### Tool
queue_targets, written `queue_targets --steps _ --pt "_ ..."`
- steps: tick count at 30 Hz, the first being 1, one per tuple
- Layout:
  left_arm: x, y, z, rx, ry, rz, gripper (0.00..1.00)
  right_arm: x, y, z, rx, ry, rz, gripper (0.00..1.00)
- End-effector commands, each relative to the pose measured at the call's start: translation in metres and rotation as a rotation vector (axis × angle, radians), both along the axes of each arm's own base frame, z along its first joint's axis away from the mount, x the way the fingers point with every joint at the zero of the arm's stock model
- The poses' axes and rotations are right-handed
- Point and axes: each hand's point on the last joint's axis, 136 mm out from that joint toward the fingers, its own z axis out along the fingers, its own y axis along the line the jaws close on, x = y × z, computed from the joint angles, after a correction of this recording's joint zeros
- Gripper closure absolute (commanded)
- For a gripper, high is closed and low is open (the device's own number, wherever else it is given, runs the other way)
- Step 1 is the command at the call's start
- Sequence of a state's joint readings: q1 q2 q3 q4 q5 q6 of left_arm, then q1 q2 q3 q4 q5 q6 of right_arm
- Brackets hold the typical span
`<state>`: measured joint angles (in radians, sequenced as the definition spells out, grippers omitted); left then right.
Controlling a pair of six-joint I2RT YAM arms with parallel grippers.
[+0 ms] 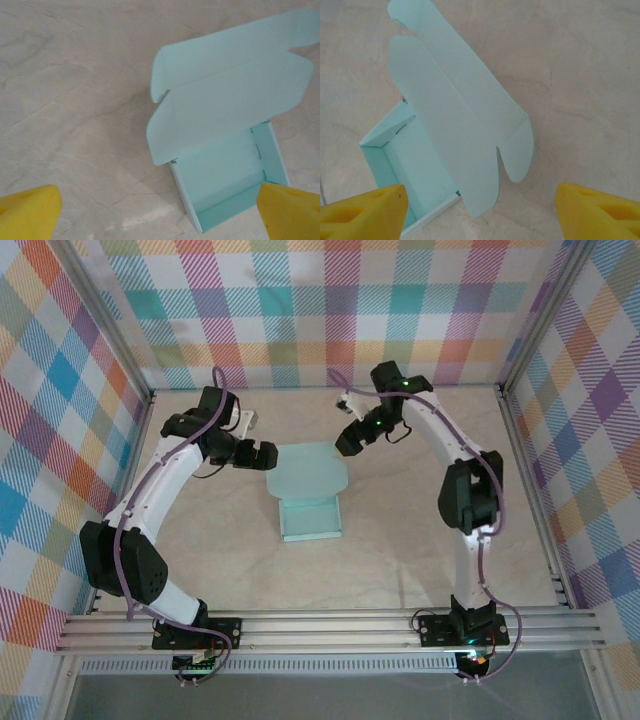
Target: Fold the paper box
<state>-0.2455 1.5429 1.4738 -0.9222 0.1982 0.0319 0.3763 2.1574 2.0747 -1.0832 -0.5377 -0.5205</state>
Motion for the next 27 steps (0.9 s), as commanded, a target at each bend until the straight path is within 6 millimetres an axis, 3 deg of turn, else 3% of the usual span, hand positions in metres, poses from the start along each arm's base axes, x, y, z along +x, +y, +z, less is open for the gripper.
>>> queue_targets --steps 1,6,10,16,21,27 --pt "-0.008 -0.001 0.002 -0.008 0.008 -0.052 0.0 -0.021 0.0 -0.008 0.008 0.137 0.094 0.28" --pt "-0.007 -0.003 0.002 -0.015 0.009 -0.063 0.0 -0.013 0.009 -0.019 0.041 0.181 0.132 0.39" --pt "-0.007 -0.003 0.001 -0.015 0.013 -0.058 0.0 -0.018 0.01 -0.029 0.052 0.22 0.168 0.52" --pt "-0.01 -0.004 -0.001 -0.027 0.014 -0.054 0.0 -0.025 0.007 -0.043 0.027 0.273 0.184 0.61" --pt "-0.01 -0.005 -0.003 -0.033 0.018 -0.058 0.0 -0.024 0.006 -0.048 0.017 0.28 0.178 0.62" --pt "-0.011 -0.005 -0.005 -0.032 0.015 -0.059 0.0 -0.02 0.006 -0.048 0.008 0.262 0.173 0.86"
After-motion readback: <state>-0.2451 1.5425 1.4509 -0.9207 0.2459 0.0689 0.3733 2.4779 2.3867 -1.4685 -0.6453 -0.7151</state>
